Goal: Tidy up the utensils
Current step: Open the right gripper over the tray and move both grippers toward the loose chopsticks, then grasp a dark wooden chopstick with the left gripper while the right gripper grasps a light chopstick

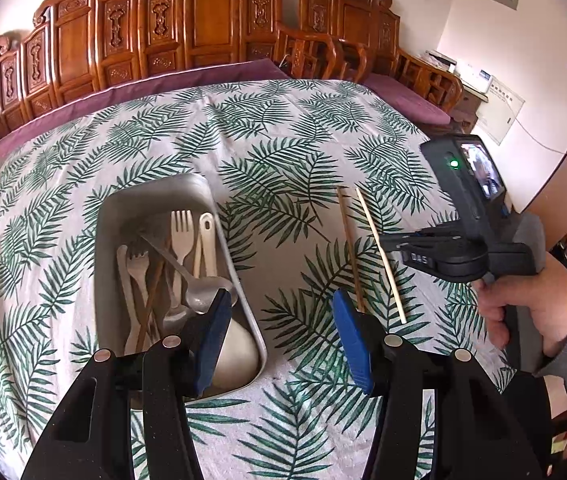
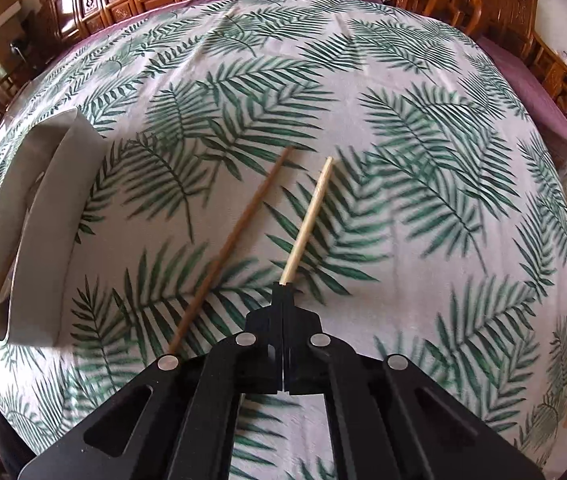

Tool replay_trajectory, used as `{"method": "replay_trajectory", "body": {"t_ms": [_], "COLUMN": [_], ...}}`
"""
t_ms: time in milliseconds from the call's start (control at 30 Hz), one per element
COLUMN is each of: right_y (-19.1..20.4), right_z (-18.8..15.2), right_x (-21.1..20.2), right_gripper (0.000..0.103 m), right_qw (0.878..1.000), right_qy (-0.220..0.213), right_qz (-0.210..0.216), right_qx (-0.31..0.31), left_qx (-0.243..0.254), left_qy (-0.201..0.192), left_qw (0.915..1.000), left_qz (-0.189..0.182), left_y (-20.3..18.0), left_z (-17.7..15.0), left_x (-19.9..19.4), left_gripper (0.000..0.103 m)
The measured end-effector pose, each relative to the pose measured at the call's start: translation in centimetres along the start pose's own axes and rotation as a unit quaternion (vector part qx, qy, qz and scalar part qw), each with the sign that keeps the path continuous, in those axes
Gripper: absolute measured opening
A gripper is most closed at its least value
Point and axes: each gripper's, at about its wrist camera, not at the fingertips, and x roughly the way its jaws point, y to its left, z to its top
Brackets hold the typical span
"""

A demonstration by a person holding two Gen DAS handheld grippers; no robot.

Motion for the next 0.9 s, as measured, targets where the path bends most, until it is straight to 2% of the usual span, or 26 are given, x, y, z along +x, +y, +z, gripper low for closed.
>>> {"method": "replay_trajectory", "body": {"t_ms": [233,367,567,600,800,900], "right_y": [-2.4,-2.7,-3.1,-3.3,-4.6,-4.7], "right_z": [-1.6,-1.6,-1.5,-1.5,-2.2,-2.4], "right_x": [-0.7,-1.2,-2.3,-2.5,-3.4,-3.4], "right_gripper": [0.000,0.000,0.002,0.002,0.003,0.003], "right_qw": [1.000,0.999,0.998,0.998,0.998,0.998], "right_qy": [0.000,-0.016,-0.033,-0.034,-0.042,-0.042], "right_qz": [0.013,0.043,0.044,0.043,0.046,0.049], "right_qx": [0.013,0.017,0.013,0.013,0.020,0.018], "left_qx": [0.009,0.014,0.027,0.030,0.049,0.055], "left_qy": [0.013,0.022,0.042,0.046,0.074,0.082], "left_qw": [0.9998,0.9996,0.9985,0.9981,0.9955,0.9946], "left_qz": [-0.012,-0.015,-0.024,-0.029,-0.036,-0.033], "left_y": [-2.5,-3.8,-5.2,-5.6,-7.2,-7.7], "left_z": [0.6,0.9,1.2,1.2,1.5,1.8], "left_x": [2.1,3.5,6.6,7.1,10.7,12.1], "left_gripper": [0.050,0.050,0.050,0.049,0.026,0.025]}}
